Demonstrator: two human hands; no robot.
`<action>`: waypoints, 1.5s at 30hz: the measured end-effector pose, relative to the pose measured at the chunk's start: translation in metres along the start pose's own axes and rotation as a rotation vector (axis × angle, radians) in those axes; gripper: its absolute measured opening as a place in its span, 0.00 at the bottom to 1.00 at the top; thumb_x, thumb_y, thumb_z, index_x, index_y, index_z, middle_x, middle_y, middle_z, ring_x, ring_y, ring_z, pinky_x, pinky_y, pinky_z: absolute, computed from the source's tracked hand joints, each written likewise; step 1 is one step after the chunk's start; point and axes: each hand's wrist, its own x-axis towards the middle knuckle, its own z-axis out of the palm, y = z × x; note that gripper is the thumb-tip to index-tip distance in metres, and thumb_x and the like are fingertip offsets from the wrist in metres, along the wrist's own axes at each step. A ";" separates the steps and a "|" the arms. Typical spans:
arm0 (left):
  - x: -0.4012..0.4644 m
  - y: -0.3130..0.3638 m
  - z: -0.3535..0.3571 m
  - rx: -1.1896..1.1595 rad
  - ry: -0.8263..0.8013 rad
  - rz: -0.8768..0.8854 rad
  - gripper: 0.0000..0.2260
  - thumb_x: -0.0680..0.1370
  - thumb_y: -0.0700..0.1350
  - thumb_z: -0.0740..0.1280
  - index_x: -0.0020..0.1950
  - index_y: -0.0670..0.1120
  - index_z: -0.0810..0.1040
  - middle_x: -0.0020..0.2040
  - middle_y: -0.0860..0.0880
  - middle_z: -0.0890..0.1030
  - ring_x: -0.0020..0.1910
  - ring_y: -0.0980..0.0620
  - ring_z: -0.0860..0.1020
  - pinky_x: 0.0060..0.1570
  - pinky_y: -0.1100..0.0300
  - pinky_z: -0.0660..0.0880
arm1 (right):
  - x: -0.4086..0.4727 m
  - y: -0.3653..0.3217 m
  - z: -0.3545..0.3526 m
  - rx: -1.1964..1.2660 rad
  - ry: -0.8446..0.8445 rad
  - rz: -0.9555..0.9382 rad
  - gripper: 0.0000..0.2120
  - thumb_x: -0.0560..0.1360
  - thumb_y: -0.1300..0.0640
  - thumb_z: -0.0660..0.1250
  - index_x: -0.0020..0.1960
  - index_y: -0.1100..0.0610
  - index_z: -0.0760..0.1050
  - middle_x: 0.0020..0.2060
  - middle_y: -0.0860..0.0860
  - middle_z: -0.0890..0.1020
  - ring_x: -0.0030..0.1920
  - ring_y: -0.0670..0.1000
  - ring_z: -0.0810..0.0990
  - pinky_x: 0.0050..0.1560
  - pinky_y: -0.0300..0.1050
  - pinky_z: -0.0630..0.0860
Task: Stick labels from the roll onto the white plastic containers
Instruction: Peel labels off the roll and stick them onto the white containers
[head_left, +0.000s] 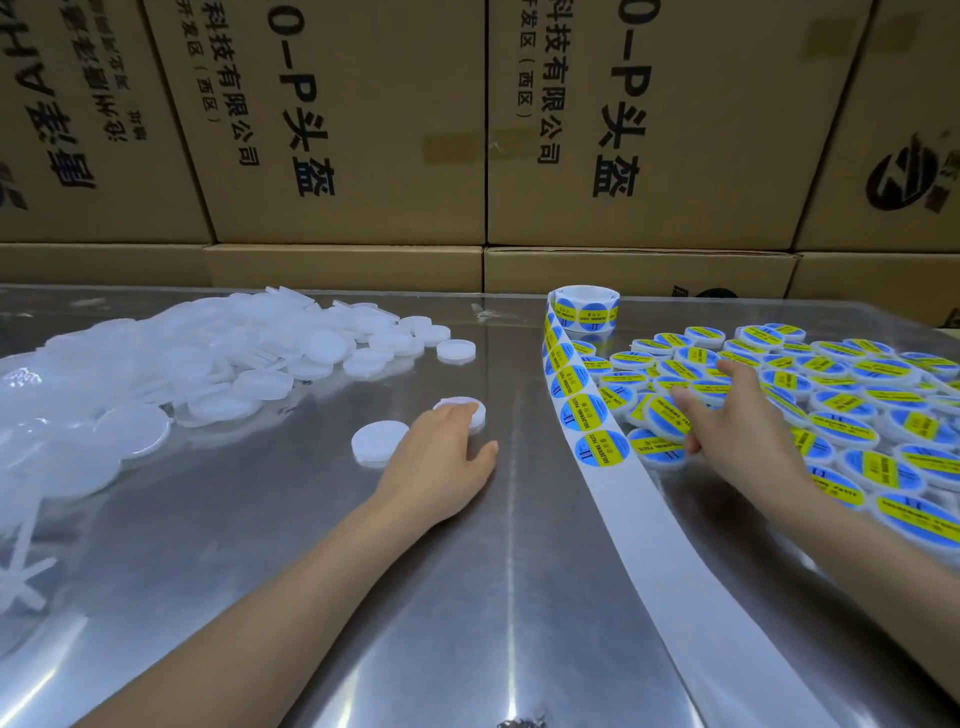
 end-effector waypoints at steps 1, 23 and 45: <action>-0.001 0.002 -0.001 0.019 -0.002 0.003 0.08 0.78 0.49 0.62 0.51 0.46 0.73 0.55 0.48 0.77 0.57 0.46 0.72 0.54 0.55 0.70 | -0.003 -0.004 -0.001 0.045 0.016 -0.047 0.21 0.77 0.47 0.62 0.67 0.52 0.65 0.25 0.49 0.78 0.40 0.55 0.76 0.44 0.49 0.70; -0.001 0.015 -0.009 -0.483 0.154 -0.023 0.13 0.81 0.50 0.59 0.36 0.52 0.69 0.33 0.54 0.74 0.34 0.59 0.70 0.33 0.67 0.63 | -0.038 -0.024 0.019 -0.106 -0.401 -0.618 0.07 0.69 0.47 0.73 0.43 0.42 0.75 0.42 0.39 0.81 0.50 0.41 0.74 0.53 0.38 0.70; -0.009 0.021 0.002 -0.050 -0.211 0.329 0.23 0.72 0.65 0.66 0.62 0.55 0.74 0.58 0.61 0.77 0.58 0.60 0.72 0.60 0.59 0.68 | -0.040 -0.023 0.023 -0.163 -0.340 -0.657 0.13 0.70 0.45 0.71 0.52 0.46 0.77 0.47 0.40 0.81 0.52 0.44 0.75 0.55 0.39 0.66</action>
